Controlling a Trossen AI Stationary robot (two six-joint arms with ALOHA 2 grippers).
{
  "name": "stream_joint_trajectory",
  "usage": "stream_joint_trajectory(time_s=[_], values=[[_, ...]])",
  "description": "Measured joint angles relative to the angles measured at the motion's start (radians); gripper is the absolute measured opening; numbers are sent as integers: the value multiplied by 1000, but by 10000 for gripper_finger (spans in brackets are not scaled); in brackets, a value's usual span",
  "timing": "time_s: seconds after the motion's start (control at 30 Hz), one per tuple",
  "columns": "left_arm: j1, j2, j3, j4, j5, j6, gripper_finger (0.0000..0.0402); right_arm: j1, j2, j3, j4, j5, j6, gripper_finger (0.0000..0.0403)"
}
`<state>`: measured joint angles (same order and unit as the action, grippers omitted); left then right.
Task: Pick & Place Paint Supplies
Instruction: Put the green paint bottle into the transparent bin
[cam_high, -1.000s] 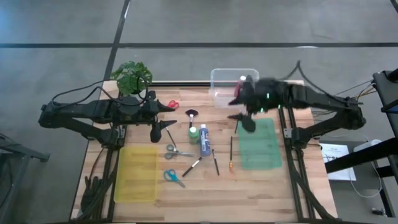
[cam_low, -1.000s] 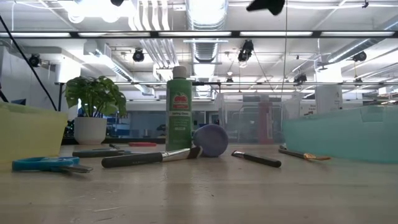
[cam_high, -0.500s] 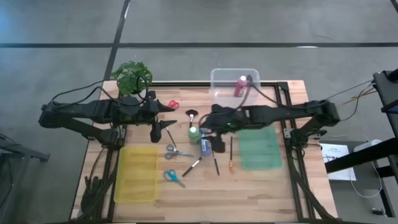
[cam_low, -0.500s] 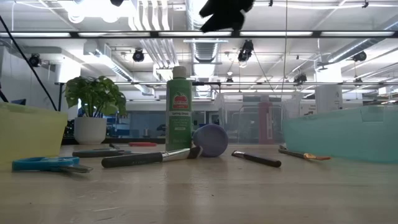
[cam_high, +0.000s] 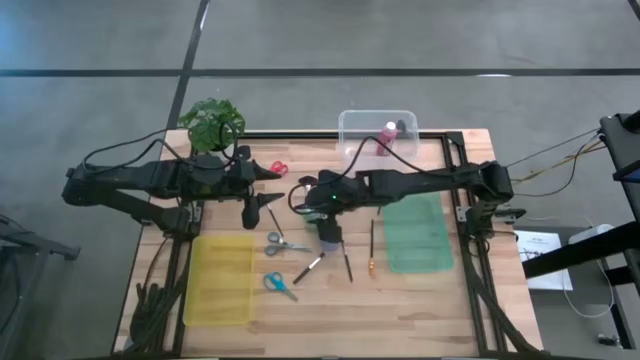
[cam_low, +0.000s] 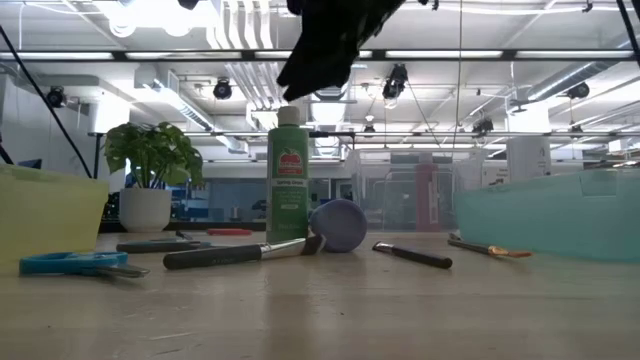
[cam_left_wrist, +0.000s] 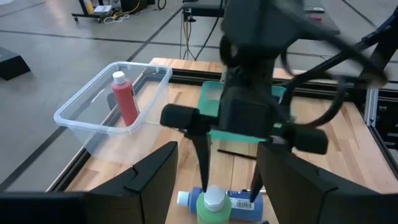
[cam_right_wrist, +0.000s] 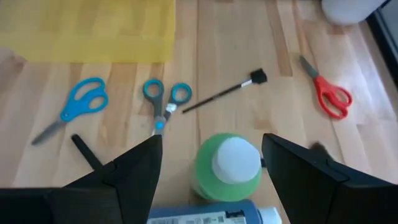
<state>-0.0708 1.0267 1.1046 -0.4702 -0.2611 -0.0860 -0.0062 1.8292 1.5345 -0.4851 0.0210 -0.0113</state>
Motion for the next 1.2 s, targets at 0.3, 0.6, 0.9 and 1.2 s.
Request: stream_joint_trajectory(time_s=[0.3, 0.6, 0.9, 1.2], values=[[0, 0, 0, 2, 0, 4, 234, -44, 16, -2, 7, -26, -11, 274], [0, 0, 0, 2, 0, 6, 234, -42, 54, -3, 26, -50, -16, 273], [0, 0, 0, 2, 0, 8, 234, -56, 52, -3, 28, -83, -27, 215], [0, 0, 0, 2, 0, 7, 234, -59, 95, -1, 28, -128, -42, 121]])
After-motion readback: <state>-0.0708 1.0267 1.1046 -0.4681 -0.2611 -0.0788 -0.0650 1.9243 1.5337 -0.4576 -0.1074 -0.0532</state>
